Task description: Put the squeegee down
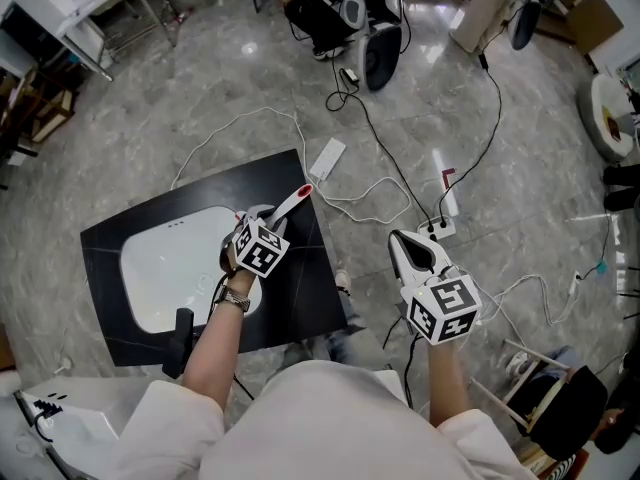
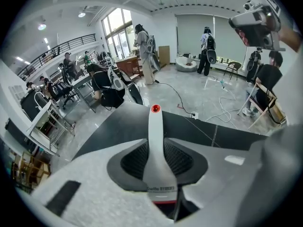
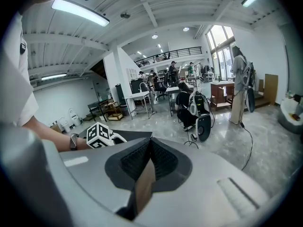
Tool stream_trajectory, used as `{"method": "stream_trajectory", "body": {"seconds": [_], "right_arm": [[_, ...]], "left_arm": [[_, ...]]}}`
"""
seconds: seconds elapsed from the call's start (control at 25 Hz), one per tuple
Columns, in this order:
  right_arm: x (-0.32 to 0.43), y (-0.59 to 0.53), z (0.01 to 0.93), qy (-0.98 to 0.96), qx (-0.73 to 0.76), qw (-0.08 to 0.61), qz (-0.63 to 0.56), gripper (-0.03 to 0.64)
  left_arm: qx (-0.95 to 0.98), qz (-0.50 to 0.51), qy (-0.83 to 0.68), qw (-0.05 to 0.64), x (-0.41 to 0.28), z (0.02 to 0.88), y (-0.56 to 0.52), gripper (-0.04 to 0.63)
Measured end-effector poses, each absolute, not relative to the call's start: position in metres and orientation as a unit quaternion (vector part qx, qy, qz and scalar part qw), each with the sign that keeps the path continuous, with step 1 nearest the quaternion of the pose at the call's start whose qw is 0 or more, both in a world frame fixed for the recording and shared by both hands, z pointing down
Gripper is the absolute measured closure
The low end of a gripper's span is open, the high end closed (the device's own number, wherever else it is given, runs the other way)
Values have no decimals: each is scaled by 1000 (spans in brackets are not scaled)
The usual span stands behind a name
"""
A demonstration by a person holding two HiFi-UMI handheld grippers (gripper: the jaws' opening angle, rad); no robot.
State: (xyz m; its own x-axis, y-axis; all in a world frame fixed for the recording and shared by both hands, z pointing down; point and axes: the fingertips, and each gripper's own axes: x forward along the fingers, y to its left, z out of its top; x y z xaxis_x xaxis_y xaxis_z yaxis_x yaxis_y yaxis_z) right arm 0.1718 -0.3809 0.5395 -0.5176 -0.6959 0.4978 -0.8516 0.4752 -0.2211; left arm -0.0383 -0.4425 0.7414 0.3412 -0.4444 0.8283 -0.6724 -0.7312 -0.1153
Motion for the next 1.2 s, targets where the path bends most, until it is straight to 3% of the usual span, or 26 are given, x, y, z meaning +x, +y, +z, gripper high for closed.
{"method": "stream_trajectory", "body": {"seconds": [0.24,0.6,1.2], "right_arm": [[168,-379,541,-840,462,171,227,609],[162,-378,540,-839,465,169,227,609],[157,-356,508,-839,483,141,206,609]], "left_arm": [[812,456,-342,125,-38,745,-442,478],[817,442,-339,148,-36,742,-439,410],[853,370,-350,117,-31,665,-427,427]]}}
